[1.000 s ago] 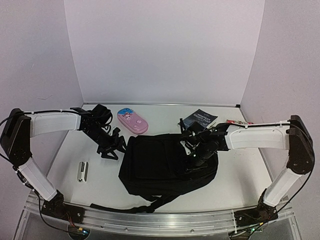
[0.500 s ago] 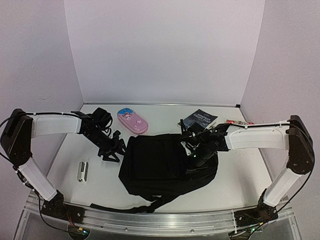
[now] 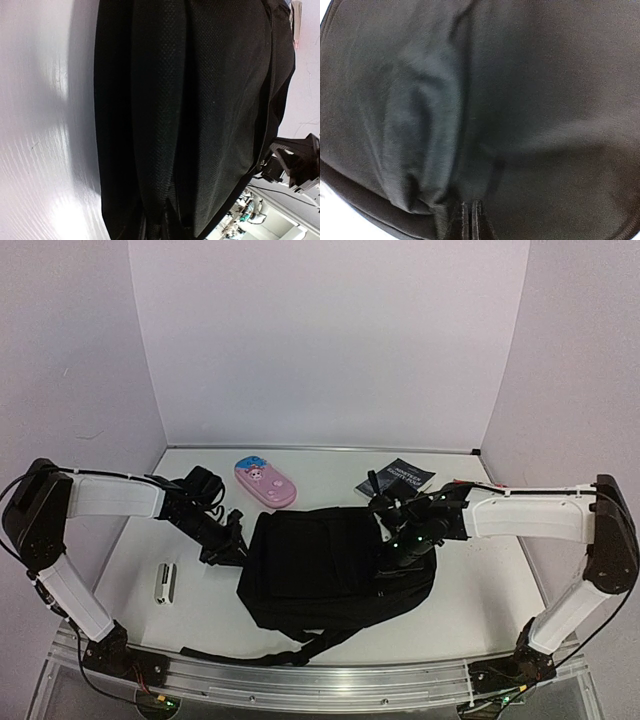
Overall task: Pack the student bag
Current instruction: Adjust the student bag at the center of the board.
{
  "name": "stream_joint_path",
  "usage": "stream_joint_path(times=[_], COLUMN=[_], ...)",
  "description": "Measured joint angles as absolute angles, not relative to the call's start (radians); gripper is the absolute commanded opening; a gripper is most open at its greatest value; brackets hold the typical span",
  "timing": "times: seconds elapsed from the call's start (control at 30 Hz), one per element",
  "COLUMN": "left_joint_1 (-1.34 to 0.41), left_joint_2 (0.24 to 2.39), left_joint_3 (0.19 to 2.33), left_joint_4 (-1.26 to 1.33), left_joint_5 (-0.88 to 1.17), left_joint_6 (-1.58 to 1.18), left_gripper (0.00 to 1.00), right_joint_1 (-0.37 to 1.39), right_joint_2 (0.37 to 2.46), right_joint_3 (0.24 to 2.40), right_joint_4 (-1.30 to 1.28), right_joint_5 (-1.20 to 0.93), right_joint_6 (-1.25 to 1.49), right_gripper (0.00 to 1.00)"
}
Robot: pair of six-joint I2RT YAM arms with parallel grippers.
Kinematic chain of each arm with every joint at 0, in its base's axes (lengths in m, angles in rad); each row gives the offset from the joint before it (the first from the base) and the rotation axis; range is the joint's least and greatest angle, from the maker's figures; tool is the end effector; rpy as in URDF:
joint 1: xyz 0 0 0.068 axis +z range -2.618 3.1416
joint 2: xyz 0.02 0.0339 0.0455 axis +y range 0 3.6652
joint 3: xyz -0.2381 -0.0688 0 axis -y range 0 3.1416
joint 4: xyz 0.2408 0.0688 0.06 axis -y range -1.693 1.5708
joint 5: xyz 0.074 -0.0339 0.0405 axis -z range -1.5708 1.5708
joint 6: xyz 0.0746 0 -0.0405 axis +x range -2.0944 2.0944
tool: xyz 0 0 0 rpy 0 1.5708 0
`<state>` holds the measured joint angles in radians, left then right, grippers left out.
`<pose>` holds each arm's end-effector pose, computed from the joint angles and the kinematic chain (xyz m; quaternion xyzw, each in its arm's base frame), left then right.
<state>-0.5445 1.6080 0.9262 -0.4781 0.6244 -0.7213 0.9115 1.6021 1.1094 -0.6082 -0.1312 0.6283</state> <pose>0.2403 -0.1965 0.1229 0.0198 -0.9335 0.3573 0.0213 0.1975 0.2708 0.1585 -0.1521 0.9586 0.2075 0.1224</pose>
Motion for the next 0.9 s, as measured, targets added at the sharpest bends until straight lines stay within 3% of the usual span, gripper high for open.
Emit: stream_joint_path(times=[0.67, 0.9], left_joint_1=[-0.538, -0.535], left_joint_2=[1.577, 1.521], left_joint_3=[0.902, 0.874], left_joint_4=[-0.512, -0.549], left_joint_5=[0.447, 0.384], left_joint_6=[-0.677, -0.639], left_gripper=[0.00, 0.00], right_joint_1=[0.910, 0.826], right_joint_2=[1.534, 1.539], right_joint_3=[1.151, 1.151], right_joint_4=[-0.792, -0.752], right_joint_5=[0.271, 0.326], right_joint_6=[0.842, 0.859], right_gripper=[0.00, 0.00])
